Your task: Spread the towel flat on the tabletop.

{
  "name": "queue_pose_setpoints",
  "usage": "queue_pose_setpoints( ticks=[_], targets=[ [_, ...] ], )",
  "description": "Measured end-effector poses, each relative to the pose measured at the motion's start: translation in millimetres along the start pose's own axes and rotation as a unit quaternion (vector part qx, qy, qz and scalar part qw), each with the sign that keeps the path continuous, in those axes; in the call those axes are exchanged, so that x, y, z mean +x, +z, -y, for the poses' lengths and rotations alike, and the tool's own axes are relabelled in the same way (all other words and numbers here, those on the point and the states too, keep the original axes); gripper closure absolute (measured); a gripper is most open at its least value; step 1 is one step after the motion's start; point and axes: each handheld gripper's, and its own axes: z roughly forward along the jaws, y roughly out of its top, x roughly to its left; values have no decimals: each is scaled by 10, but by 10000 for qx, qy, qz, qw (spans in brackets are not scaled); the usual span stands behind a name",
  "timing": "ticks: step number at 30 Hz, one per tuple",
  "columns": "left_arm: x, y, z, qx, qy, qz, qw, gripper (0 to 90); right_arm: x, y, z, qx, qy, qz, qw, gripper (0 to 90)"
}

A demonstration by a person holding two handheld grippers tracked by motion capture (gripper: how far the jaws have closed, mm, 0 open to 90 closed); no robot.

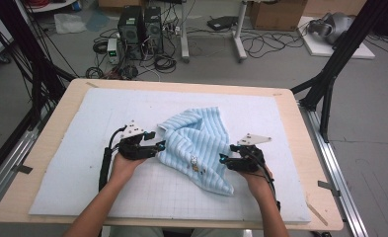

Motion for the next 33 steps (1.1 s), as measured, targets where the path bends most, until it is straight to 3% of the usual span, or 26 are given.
queue_pose_setpoints(
  ticks=[3, 5, 7, 8, 9, 10, 11, 13, 15, 17, 18, 19, 20, 21, 22, 23, 27, 31, 33],
  targets=[
    [0, -12, 14, 29, 45, 1, 10000, 416, 86, 203, -84, 252, -301, -38, 9992, 327],
    [-1, -12, 16, 31, 50, 2, 10000, 416, 128, 308, -137, 421, -539, 49, 9976, 355],
    [6, -17, 18, 14, 29, -7, 10000, 416, 151, 418, -188, 626, -743, 178, 9951, 473],
    [6, -17, 18, 14, 29, -7, 10000, 416, 151, 418, -188, 626, -743, 178, 9951, 473],
    [14, -24, 17, -5, 12, -11, 10000, 417, 130, 460, -227, 642, -776, 45, 9949, 623],
    [16, -27, 19, -8, 1, -10, 10000, 417, 128, 469, -245, 695, -779, -33, 9945, 704],
    [16, -27, 19, -8, 1, -10, 10000, 417, 150, 479, -280, 793, -954, -138, 9922, 822],
    [21, -26, 30, 1, -16, -6, 10000, 418, 207, 492, -331, 954, -1235, -133, 9877, 858],
    [28, -30, 38, 9, 15, -6, 10000, 419, 172, 475, -372, 714, -1008, -276, 9920, 860],
    [30, -36, 41, 5, 9, -5, 10000, 419, 106, 440, -416, 356, -743, -158, 9965, 859],
    [31, -41, 44, -15, -1, -4, 10000, 419, 106, 440, -416, 356, -743, -158, 9965, 859],
    [38, -51, 46, -22, 4, 5, 10000, 421, 29, 429, -460, 144, -628, 171, 9978, 858],
    [40, -50, 48, -35, -8, 0, 10000, 421, -7, 430, -482, 116, -573, 361, 9976, 858],
    [40, -50, 48, -35, -8, 0, 10000, 422, -7, 430, -482, 116, -573, 361, 9976, 858],
    [42, -50, 48, -40, -12, 8, 10000, 422, -45, 438, -503, 69, -509, 529, 9973, 856],
    [43, -51, 48, -43, -7, 10, 10000, 421, -110, 456, -535, -54, -353, 878, 9955, 843],
    [43, -55, 55, -20, 24, 27, 10000, 424, -179, 542, -594, 51, -389, 1215, 9918, 846],
    [54, -62, 78, -8, -16, 24, 10000, 424, -276, 594, -560, 120, -161, 1664, 9859, 845],
    [61, -67, 87, 9, -7, 46, 10000, 424, -298, 601, -548, 133, -139, 1740, 9846, 845]
  ],
)
